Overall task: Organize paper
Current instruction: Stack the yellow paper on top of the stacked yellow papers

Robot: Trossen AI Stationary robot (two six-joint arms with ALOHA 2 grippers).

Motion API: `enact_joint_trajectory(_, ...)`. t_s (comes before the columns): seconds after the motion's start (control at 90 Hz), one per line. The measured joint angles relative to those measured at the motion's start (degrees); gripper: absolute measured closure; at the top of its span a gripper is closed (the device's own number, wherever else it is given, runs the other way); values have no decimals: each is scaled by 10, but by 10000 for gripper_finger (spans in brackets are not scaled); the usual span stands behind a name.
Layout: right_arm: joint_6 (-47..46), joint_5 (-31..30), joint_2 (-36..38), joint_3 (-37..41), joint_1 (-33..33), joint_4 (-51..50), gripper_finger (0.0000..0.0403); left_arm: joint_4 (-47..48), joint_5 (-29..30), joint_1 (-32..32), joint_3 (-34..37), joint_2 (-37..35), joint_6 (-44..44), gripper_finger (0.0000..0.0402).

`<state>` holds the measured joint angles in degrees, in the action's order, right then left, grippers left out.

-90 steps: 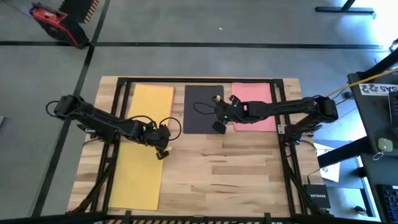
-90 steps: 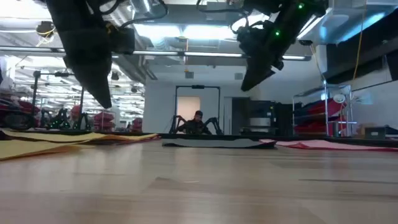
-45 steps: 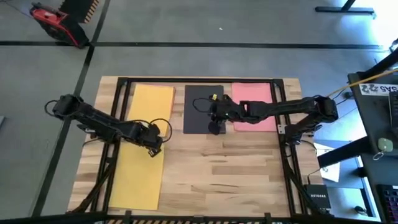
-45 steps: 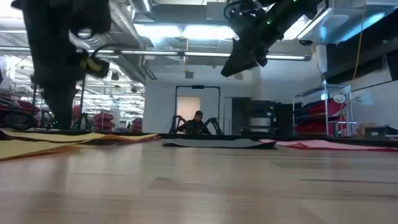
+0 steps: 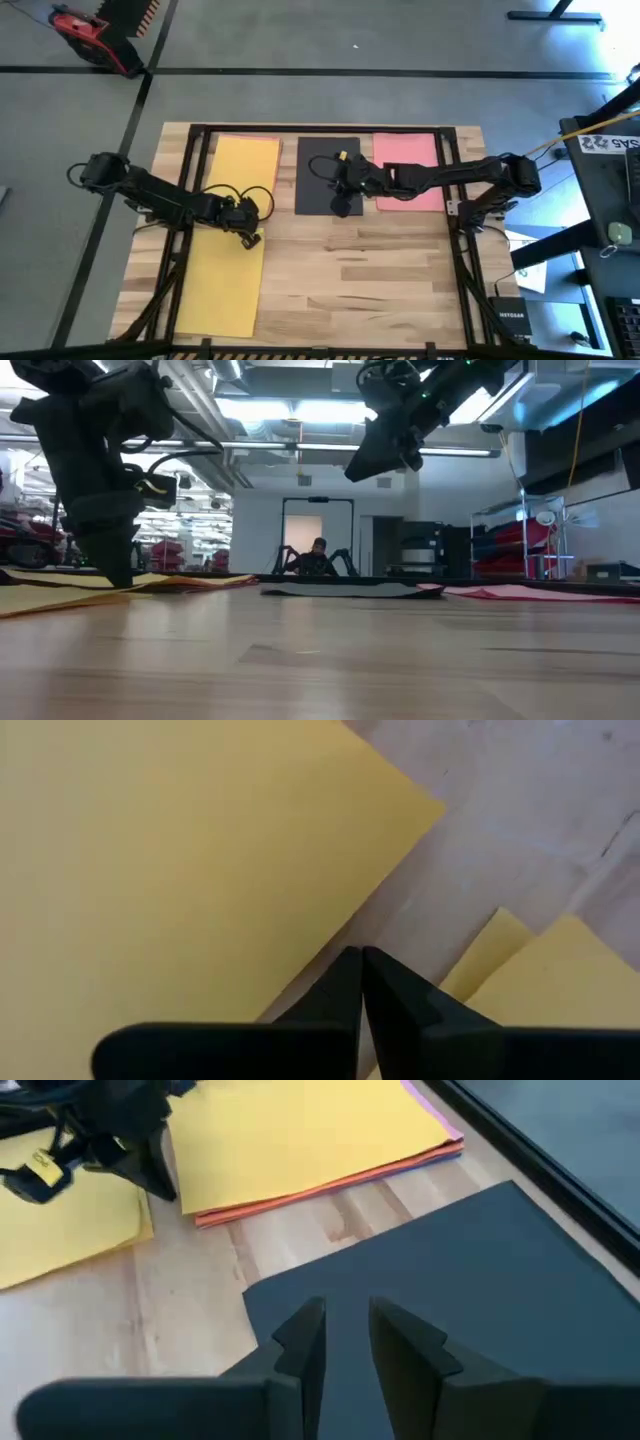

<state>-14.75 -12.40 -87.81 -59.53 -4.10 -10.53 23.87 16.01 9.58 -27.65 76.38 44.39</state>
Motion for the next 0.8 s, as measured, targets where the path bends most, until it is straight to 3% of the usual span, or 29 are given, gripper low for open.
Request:
enact_joint_trajectory(0.444,2,30,0,0,0,0,333,-52,-2,-3,-1,15,-15,401)
enact_joint_trajectory(0.644,2,30,0,0,0,0,333,23,2,-1,-79,2,-61,401)
enact_joint_trajectory(0.8,3,30,0,0,0,-1,333,25,5,15,-108,3,-108,401)
